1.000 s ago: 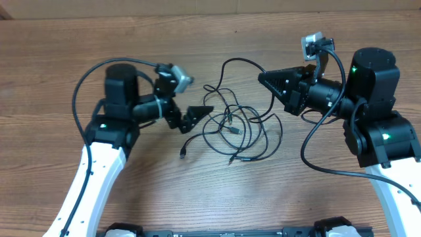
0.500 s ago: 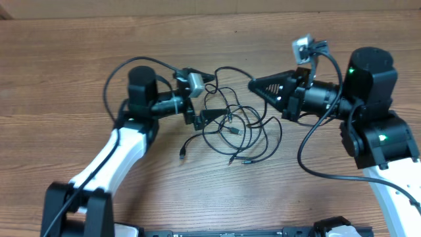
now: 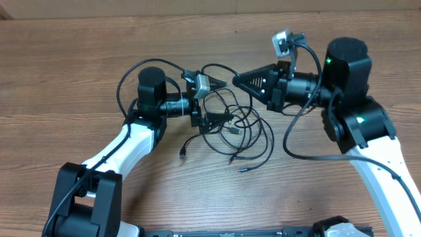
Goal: Untangle cables
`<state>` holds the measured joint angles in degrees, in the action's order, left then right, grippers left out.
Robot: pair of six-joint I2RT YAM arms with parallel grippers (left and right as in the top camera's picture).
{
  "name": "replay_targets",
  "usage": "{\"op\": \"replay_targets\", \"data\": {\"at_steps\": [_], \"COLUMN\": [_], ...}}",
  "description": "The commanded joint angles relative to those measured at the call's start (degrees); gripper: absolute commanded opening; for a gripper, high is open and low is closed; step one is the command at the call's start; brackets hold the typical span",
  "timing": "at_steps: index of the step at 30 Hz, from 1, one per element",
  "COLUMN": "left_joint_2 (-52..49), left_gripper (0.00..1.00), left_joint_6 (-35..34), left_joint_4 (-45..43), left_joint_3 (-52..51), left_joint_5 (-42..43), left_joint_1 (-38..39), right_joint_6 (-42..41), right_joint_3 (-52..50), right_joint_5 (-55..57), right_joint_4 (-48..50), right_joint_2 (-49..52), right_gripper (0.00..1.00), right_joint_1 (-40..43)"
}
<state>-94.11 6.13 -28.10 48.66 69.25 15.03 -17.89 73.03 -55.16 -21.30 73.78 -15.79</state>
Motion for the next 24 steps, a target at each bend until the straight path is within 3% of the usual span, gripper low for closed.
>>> {"op": "replay_targets", "data": {"at_steps": [1, 10, 14, 24], "left_joint_2": [-0.46, -0.46, -0.46, -0.46], "left_gripper": [0.96, 0.95, 0.93, 1.0], "left_joint_6": [2.19, 7.34, 9.11, 9.11], "left_joint_4": [1.31, 6.84, 6.84, 6.82], "left_joint_3": [-0.31, -0.31, -0.31, -0.31], "left_joint_5": [4.26, 5.25, 7.61, 7.67], "left_joint_1": [0.28, 0.39, 0.39, 0.96], "right_joint_6": [2.19, 1.6, 0.15, -9.49], "right_joint_3": [1.07, 1.07, 1.07, 1.07], "right_joint_5": [0.39, 2.14, 2.16, 3.78], "right_joint_4": [0.92, 1.64, 3.04, 7.19], "right_joint_2": [1.36, 1.49, 2.01, 2.86], "right_gripper": [0.04, 0.04, 0.04, 0.04], "right_joint_1": [0.33, 5.03, 4.48, -1.09]}}
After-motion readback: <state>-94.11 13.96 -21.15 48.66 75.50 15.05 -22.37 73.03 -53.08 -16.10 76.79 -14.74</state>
